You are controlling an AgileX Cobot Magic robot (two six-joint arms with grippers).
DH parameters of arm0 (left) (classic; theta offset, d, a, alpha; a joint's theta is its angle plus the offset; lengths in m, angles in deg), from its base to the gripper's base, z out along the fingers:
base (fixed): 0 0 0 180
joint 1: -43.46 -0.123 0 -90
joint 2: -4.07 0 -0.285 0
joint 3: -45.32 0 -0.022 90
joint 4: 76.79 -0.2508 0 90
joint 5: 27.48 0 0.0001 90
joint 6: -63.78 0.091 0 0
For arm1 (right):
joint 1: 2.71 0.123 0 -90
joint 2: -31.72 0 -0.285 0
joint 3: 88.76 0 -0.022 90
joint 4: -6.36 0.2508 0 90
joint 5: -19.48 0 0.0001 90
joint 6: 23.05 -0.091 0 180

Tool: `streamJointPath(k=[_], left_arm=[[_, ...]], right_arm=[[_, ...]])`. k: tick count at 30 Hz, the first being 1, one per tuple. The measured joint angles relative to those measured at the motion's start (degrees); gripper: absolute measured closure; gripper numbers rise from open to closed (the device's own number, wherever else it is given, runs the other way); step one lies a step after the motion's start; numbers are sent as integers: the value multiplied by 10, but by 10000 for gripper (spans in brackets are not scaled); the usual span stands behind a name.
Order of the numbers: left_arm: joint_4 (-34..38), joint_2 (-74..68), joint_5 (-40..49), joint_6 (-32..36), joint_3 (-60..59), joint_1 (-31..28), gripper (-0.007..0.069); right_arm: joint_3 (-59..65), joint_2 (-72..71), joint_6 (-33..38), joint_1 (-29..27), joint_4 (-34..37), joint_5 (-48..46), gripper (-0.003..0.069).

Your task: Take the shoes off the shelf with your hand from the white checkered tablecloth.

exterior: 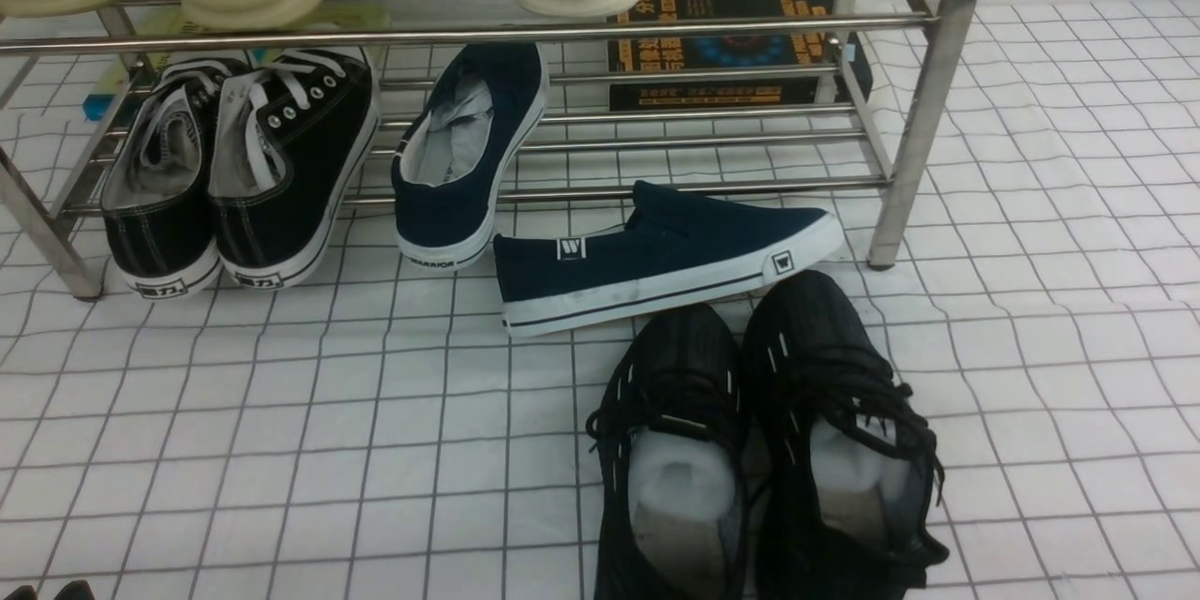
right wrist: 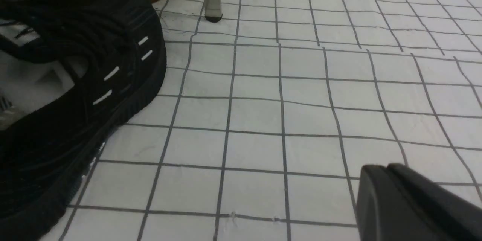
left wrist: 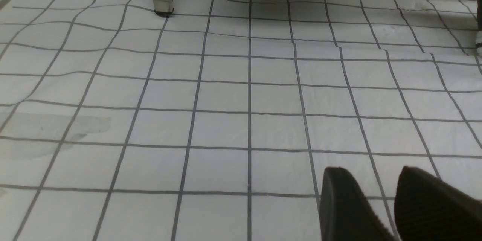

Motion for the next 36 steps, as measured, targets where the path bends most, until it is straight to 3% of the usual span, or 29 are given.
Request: streamJointPath(k=[11, 36], left_arm=[[0, 0, 0, 0, 0, 0, 383], [0, 0, 0, 0, 0, 0, 383]], right_arm=[[0, 0, 0, -44, -2, -1, 617], [0, 0, 0, -43, -3, -1, 585]])
